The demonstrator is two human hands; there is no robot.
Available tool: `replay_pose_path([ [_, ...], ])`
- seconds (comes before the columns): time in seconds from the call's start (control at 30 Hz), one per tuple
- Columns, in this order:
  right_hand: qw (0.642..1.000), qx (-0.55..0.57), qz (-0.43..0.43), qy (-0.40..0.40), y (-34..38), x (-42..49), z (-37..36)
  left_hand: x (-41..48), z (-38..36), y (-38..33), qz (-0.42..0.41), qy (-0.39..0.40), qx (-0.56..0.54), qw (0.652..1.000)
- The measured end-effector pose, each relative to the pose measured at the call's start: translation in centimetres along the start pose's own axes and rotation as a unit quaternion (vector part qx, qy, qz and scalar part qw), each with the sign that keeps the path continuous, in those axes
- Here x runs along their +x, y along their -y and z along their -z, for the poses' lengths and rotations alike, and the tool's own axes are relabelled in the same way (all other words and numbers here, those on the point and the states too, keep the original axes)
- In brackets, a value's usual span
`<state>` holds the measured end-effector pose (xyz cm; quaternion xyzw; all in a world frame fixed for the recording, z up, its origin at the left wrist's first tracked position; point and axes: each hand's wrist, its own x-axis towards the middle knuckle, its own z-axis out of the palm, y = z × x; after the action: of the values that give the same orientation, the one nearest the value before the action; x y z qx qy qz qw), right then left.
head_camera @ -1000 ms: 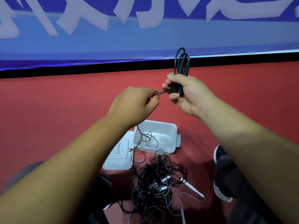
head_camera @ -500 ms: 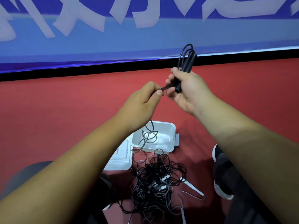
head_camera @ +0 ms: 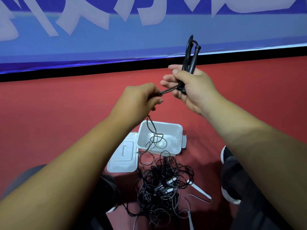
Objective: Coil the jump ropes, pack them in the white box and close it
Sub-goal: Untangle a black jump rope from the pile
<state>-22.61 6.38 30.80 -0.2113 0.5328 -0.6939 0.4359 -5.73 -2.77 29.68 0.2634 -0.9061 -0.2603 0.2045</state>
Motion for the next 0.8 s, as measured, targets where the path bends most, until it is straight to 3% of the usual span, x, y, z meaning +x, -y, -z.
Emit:
replay_pose_path([
  [0.1,0.996,-0.067,0.012,0.055,0.5,-0.1,0.3,0.8,0.4,1.3,0.001,0.060,0.087,0.994],
  [0.3,0.984,-0.136,-0.020,0.111,0.6,0.1,1.1,1.5,1.5,3.5,0.072,0.184,0.034,0.980],
  [0.5,0.946,-0.223,-0.119,0.203,-0.6,-0.7,0.9,1.9,1.7,4.9,0.095,0.057,0.091,0.990],
  [0.63,0.905,-0.242,-0.191,0.295,-0.8,-1.4,0.4,1.6,1.8,4.9,0.088,0.006,-0.021,0.996],
  [0.8,0.820,-0.307,-0.257,0.408,-0.9,-2.4,-0.7,1.0,2.7,5.1,0.062,0.116,-0.229,0.964],
])
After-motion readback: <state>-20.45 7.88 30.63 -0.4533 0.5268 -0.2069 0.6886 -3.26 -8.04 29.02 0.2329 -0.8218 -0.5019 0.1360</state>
